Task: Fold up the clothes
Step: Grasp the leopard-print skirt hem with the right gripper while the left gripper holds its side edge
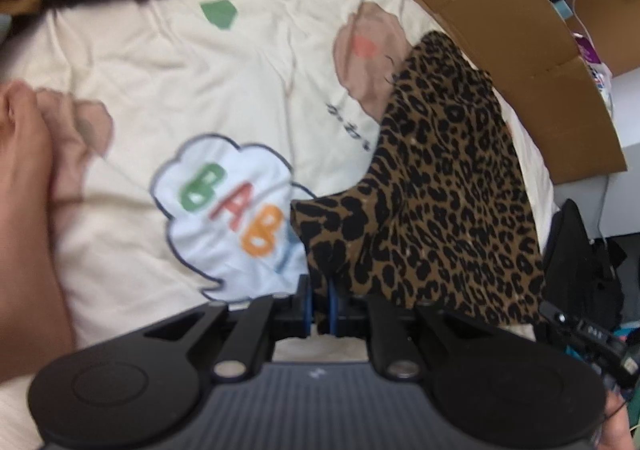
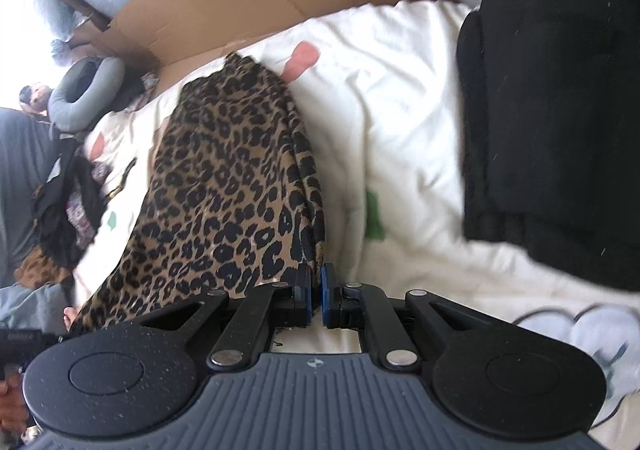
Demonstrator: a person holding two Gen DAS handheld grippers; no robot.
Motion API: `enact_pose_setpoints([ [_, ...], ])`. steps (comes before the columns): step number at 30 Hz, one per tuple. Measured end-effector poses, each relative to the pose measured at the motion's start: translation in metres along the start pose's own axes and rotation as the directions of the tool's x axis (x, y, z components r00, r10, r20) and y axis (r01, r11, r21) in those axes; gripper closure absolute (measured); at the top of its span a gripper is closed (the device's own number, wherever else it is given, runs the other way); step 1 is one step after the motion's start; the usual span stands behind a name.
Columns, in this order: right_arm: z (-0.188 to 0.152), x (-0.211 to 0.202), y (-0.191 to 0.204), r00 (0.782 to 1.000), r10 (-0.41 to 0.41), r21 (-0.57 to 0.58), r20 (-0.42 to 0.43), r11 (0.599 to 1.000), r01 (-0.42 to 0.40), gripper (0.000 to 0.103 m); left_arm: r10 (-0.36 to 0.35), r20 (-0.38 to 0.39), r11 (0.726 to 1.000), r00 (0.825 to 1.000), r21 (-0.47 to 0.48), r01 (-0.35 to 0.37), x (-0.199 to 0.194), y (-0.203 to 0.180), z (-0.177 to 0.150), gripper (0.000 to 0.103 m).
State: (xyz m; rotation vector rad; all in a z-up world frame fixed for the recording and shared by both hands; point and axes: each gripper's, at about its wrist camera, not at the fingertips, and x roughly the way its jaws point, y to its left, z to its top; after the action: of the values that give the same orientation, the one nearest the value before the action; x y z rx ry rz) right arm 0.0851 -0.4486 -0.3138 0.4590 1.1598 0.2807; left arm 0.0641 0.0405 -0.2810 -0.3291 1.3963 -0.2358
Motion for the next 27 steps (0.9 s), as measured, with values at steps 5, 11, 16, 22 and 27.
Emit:
enact_pose_setpoints([
  [5, -0.02, 0.003, 0.007, 0.998, 0.049, 0.018, -0.037, 0.999, -0.048, 0.101, 0.039, -0.016, 0.999, 0.999, 0.028, -0.039, -0.004, 0.009, 0.008, 0.095],
  [11, -0.032, 0.019, 0.0, 0.996, 0.047, 0.023, -0.079, 0.999, -0.045, 0.101, 0.061, -0.059, 0.998, 0.996, 0.038, -0.059, 0.018, 0.022, 0.01, 0.095],
  [16, -0.033, 0.031, -0.014, 0.996, 0.014, 0.035, -0.092, 0.999, -0.011, 0.101, 0.061, -0.088, 0.997, 0.994, 0.045, -0.057, 0.045, 0.026, -0.001, 0.095],
  [22, -0.034, 0.043, -0.025, 0.995, 0.013, 0.043, -0.1, 0.999, -0.009, 0.1, 0.026, -0.088, 1.0, 0.996, 0.005, -0.026, 0.063, 0.039, -0.01, 0.093],
  [27, -0.032, 0.045, -0.029, 0.993, 0.047, 0.036, -0.109, 0.998, -0.043, 0.092, -0.011, -0.096, 1.0, 0.995, -0.025, 0.008, 0.072, 0.049, -0.011, 0.08],
])
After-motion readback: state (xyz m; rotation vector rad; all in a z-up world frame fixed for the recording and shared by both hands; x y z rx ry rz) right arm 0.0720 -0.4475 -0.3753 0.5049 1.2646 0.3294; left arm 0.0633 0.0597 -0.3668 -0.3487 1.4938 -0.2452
